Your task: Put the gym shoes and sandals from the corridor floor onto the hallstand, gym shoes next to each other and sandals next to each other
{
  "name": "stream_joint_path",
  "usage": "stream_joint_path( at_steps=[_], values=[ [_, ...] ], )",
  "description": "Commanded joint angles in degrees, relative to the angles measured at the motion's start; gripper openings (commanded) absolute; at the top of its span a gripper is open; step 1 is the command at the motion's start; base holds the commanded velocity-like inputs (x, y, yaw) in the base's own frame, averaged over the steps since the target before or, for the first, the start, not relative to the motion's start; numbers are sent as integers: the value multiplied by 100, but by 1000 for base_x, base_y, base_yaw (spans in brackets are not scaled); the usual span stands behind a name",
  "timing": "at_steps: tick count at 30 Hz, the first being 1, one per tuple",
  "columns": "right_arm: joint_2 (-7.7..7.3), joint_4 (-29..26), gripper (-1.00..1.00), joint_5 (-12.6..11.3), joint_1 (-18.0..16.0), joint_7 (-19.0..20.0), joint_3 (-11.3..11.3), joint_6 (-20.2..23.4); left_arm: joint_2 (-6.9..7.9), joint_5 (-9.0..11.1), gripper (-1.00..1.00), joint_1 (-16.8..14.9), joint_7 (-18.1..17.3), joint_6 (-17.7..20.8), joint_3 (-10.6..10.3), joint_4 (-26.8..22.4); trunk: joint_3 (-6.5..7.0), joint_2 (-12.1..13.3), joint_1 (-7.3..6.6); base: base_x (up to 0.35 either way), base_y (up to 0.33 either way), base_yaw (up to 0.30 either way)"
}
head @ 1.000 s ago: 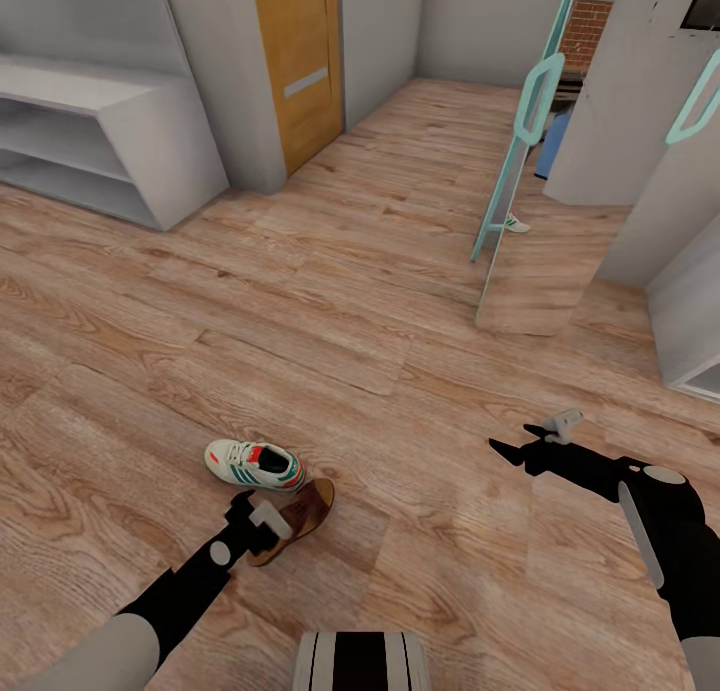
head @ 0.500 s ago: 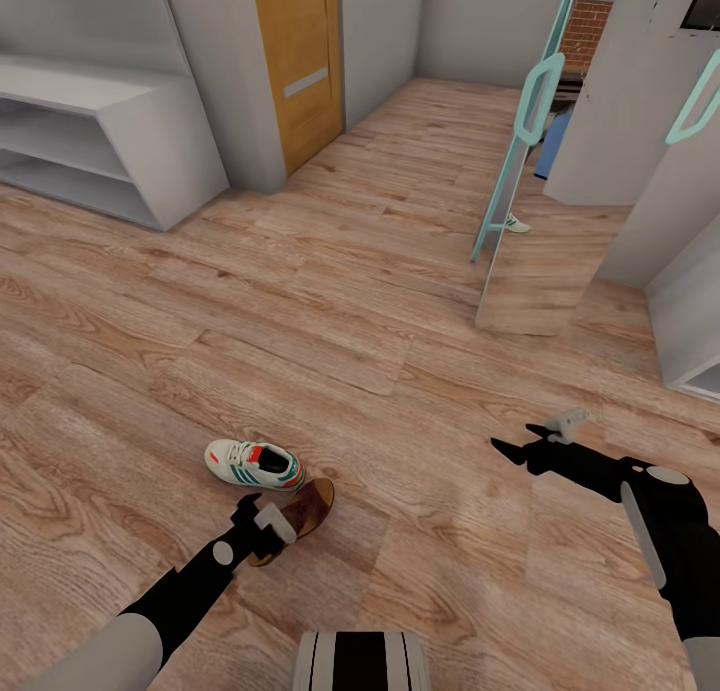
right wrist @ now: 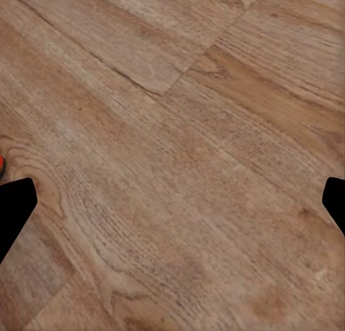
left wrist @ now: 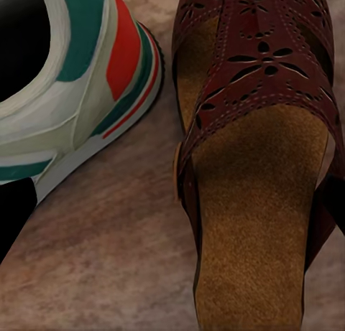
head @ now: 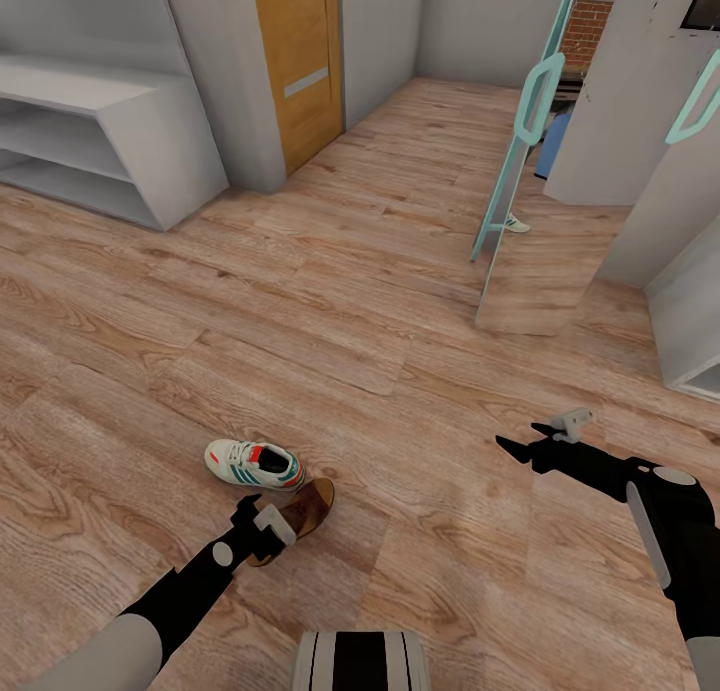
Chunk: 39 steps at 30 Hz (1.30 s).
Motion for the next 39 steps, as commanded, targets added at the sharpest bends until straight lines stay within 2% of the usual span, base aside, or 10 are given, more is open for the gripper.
stream_joint_path(
  at_steps=[1, 3, 13, 34, 39],
  values=[
    [1, -5, 100, 1, -4, 27, -9, 41, 4, -60, 100, -3, -8, -1, -10, -8, -4, -1, -1, 0, 0, 0],
    [1, -4, 100, 1, -3, 27, -10, 41, 6, -61, 100, -3, -8, -1, -11, -5, -4, -1, -1, 0, 0, 0],
    [4, -8, 100, 0, -4, 27, -11, 41, 20, -61, 100, -1, -8, -1, -16, 1, -248, -15, 25, 0, 0, 0],
    [6, -12, 100, 0, -5, 27, -12, 41, 20, -64, 100, 21, -14, -1, -23, 9, -314, -15, 25, 0, 0, 0],
    [9, -12, 100, 0, -4, 27, -12, 41, 43, -62, 100, 35, -9, -1, -22, 10, -425, -22, 38, 0, 0, 0]
  ],
)
